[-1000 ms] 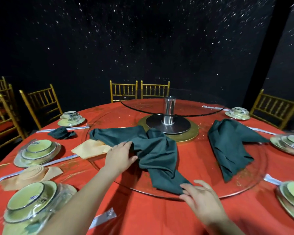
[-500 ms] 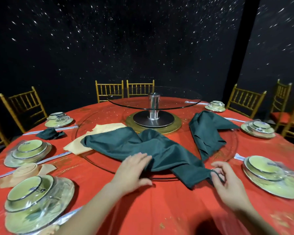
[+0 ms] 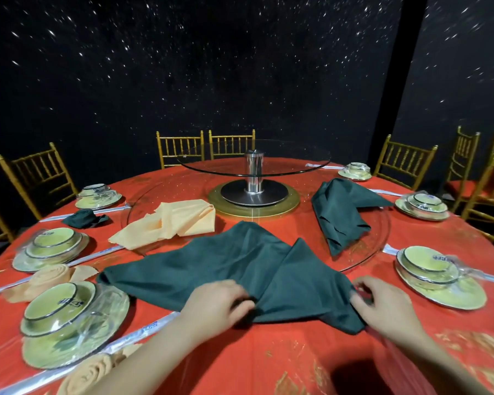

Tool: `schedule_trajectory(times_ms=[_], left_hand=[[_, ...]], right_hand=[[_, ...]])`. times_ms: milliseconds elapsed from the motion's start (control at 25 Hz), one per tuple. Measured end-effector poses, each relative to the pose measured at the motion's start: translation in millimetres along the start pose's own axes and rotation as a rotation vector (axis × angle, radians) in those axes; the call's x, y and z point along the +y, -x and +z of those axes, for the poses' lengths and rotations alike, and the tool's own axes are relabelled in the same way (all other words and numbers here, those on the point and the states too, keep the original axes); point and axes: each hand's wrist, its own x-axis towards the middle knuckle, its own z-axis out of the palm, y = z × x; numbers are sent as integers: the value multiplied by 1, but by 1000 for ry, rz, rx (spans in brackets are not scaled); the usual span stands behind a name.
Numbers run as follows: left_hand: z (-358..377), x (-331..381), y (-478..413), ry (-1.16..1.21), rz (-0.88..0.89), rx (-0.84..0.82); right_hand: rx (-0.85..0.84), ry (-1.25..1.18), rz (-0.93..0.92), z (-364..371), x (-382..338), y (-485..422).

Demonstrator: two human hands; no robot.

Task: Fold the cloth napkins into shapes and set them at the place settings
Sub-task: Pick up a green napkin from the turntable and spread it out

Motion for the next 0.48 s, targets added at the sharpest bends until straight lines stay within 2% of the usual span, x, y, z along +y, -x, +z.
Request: schedule_trajectory(times_ms=[120,200,320,480], left_hand=[[-22,-31,-17,70,-169,126],[-27,-64,-33,131,-327,147],[-20,-106,-58,183,-496,98],[0,-135,-75,39,-517,-33]], right_hand=[[83,-104,-14,1,-35,-32],[73,-123,-42,9,-61,-61],[-68,-88,-38,29,-94,-101],[-158,136,55,59,-114,-133]])
